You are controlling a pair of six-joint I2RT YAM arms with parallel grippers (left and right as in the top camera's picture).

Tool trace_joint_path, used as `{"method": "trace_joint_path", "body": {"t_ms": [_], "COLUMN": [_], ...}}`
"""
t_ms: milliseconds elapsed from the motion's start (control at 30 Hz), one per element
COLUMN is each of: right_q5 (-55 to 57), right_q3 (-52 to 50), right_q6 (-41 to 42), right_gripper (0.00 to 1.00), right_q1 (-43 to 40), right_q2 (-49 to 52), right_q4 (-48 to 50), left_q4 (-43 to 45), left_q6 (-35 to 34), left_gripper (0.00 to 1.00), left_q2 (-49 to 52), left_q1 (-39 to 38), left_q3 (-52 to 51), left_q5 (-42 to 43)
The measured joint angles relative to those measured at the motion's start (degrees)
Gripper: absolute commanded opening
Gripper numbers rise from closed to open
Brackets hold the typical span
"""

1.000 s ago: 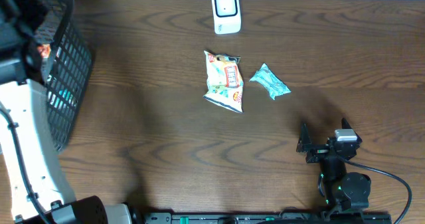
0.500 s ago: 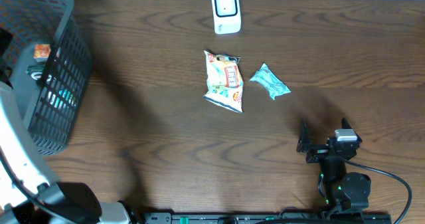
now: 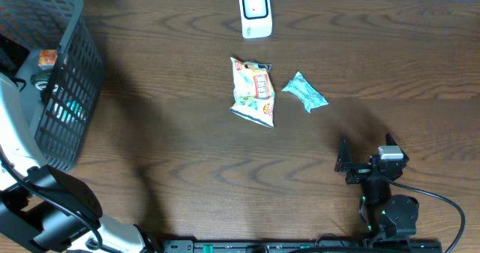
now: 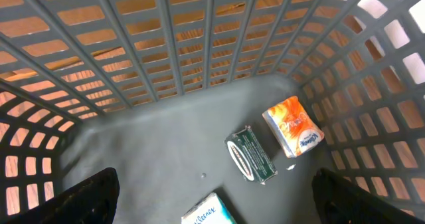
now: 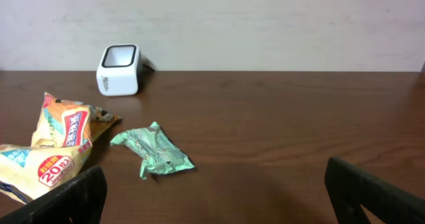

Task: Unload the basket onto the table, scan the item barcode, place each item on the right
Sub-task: 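Return the left gripper over the grey basket, then grasp the small dark green box in the basket with the left gripper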

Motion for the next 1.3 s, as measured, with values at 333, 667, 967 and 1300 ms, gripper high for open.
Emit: {"method": "trace_joint_path", "body": {"t_ms": [333, 667, 967, 1300], "right_q5": [0.00, 0.00, 0.00, 0.00], "right_q3": [0.00, 0.00, 0.00, 0.00], "right_q6": [0.00, 0.00, 0.00, 0.00], "right_gripper": [0.99, 0.99, 0.99, 0.99], "right_q1": [0.00, 0.00, 0.00, 0.00], "right_q2": [0.00, 0.00, 0.00, 0.00], "right_q4": [0.00, 0.00, 0.00, 0.00], "left_q4": [0.02, 0.44, 3.74, 8.68], "left_q6": [0.02, 0.13, 0.26, 0.63], "left_gripper": [0.91, 0.91, 0.91, 0.91], "left_q2": [0.11, 0.50, 4.76, 12.94], "left_q1": [0.00, 0.00, 0.00, 0.04], "left_q3": [0.00, 0.00, 0.00, 0.00], "left_q5": [0.02, 0.02, 0.04, 6.73]}}
